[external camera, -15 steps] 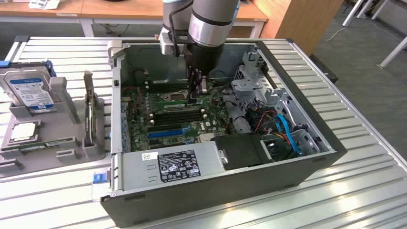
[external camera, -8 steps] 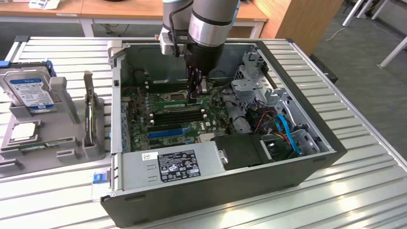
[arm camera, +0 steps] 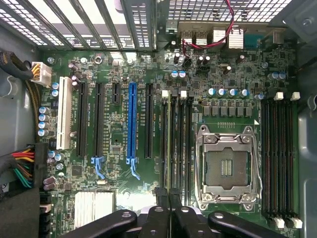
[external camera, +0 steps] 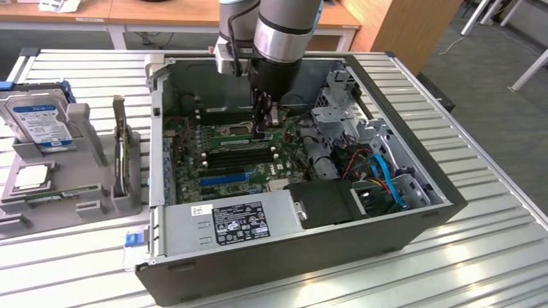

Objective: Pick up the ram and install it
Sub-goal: 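Insert the ram into the slot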

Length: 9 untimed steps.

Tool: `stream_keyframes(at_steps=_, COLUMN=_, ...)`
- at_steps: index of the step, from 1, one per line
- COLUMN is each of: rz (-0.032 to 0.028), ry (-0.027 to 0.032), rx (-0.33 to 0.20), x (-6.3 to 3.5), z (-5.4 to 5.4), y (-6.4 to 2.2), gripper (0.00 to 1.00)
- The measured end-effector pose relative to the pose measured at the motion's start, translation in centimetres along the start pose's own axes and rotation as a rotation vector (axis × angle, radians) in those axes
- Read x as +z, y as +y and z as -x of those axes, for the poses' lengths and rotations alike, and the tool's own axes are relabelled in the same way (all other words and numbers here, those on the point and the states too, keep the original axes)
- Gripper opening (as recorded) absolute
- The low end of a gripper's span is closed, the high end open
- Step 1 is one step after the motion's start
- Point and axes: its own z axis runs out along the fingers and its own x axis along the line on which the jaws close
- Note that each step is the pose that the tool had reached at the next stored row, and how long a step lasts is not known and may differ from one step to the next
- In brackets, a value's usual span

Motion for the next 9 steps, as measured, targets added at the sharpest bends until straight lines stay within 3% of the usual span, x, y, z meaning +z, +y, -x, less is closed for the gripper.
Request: stream_keyframes(at_steps=9, rz=0.0001, ry=-0.0001, rx=0.0, x=0.0, z=0.0, y=0.0, gripper=0.12)
